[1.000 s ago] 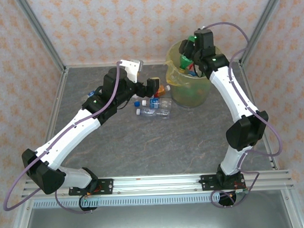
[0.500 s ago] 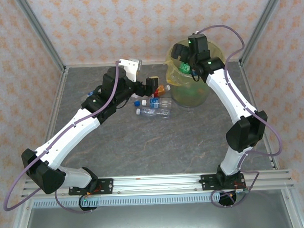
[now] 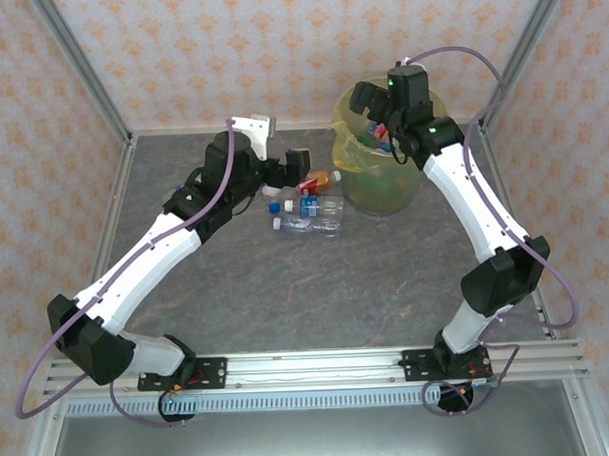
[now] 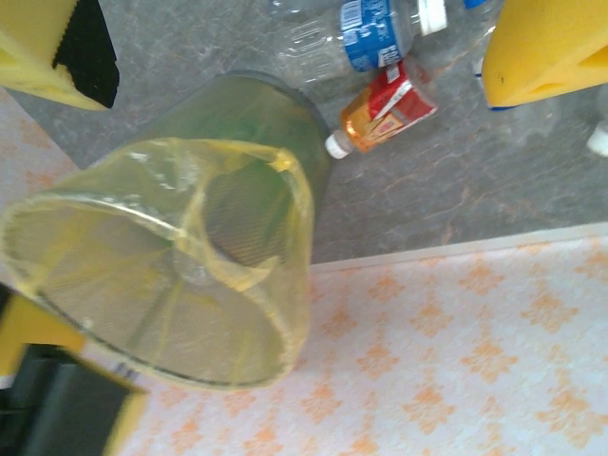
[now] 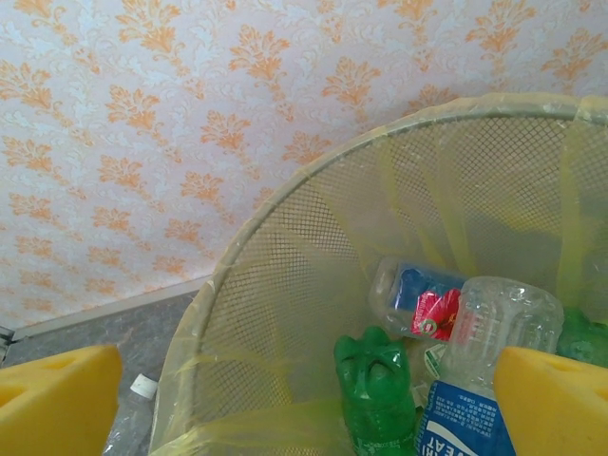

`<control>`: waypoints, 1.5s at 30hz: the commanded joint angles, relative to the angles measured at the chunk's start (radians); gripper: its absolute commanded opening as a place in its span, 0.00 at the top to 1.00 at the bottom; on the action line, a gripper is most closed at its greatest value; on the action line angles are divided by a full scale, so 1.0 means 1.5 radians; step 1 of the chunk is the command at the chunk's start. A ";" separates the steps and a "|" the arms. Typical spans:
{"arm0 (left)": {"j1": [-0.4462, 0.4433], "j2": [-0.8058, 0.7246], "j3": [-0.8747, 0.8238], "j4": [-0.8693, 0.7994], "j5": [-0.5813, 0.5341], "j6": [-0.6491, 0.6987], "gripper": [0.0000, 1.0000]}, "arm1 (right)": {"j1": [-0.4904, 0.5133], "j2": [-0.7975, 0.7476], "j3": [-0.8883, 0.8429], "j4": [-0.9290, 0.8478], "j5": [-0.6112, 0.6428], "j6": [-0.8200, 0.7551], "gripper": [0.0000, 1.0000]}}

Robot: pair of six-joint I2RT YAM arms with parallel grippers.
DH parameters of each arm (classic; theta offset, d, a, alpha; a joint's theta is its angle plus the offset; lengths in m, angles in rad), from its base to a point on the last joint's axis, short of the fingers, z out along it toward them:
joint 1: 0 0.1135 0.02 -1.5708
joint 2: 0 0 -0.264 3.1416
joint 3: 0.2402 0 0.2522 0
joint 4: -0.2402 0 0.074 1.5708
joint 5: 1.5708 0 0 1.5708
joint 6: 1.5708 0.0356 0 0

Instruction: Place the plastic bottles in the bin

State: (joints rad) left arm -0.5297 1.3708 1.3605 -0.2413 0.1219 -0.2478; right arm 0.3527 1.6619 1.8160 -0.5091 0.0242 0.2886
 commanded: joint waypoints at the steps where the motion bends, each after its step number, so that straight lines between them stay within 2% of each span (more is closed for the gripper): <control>1: 0.043 0.014 -0.012 -0.025 -0.008 -0.055 0.01 | 0.001 -0.035 -0.008 0.004 0.014 0.010 0.00; 8: 0.147 0.017 -0.094 0.000 0.004 -0.140 0.01 | 0.001 -0.070 -0.017 0.022 -0.017 0.031 0.00; 15: 0.301 0.059 -0.134 0.004 -0.017 -0.214 0.01 | 0.001 -0.083 0.007 0.016 -0.069 0.035 0.00; 20: 0.407 0.112 -0.146 0.064 0.015 -0.273 0.02 | 0.003 -0.095 0.001 0.015 -0.111 0.049 0.00; 25: 0.432 0.203 -0.088 0.097 -0.009 -0.245 0.02 | 0.006 -0.103 -0.019 0.028 -0.136 0.054 0.00; 30: 0.450 0.319 0.018 0.057 -0.008 -0.197 0.02 | 0.010 -0.102 -0.018 0.021 -0.147 0.050 0.00; 37: 0.465 0.454 0.130 -0.001 -0.015 -0.149 0.02 | 0.010 -0.107 -0.013 0.000 -0.119 0.023 0.00; 41: 0.465 0.478 0.148 -0.021 -0.004 -0.129 0.02 | 0.010 -0.103 -0.007 -0.004 -0.110 0.014 0.00; 45: 0.465 0.458 0.109 -0.023 0.026 -0.132 0.03 | 0.010 -0.103 -0.012 -0.002 -0.108 0.010 0.00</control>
State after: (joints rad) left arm 0.1658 2.0884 1.5436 -0.2401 0.1345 -0.4698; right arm 0.3641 1.5337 1.8008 -0.5091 -0.1623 0.3271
